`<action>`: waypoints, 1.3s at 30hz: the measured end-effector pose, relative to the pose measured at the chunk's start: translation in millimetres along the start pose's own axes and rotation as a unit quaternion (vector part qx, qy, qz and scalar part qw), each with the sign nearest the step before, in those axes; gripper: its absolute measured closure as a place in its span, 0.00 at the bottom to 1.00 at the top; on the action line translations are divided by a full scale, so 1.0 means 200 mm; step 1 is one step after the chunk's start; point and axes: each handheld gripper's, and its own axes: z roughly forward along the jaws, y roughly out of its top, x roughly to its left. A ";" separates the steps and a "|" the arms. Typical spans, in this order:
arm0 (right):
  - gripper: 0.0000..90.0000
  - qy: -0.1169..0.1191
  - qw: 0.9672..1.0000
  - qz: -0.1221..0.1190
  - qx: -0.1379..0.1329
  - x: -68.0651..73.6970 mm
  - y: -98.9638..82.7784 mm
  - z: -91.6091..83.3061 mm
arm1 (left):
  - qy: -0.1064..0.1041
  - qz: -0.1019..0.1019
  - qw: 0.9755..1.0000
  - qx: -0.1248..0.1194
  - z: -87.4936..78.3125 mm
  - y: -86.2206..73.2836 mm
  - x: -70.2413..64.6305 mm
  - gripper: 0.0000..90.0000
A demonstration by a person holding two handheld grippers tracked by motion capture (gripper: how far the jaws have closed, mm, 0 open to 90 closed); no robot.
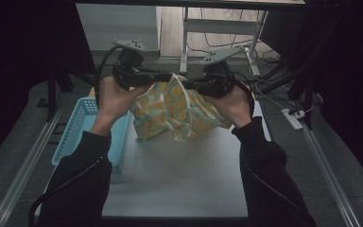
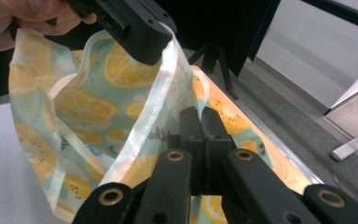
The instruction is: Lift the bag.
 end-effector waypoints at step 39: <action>0.96 -0.029 0.999 0.035 0.026 -0.11 -0.01 0.11 | 0.041 0.004 0.999 0.002 0.15 0.01 0.11 0.94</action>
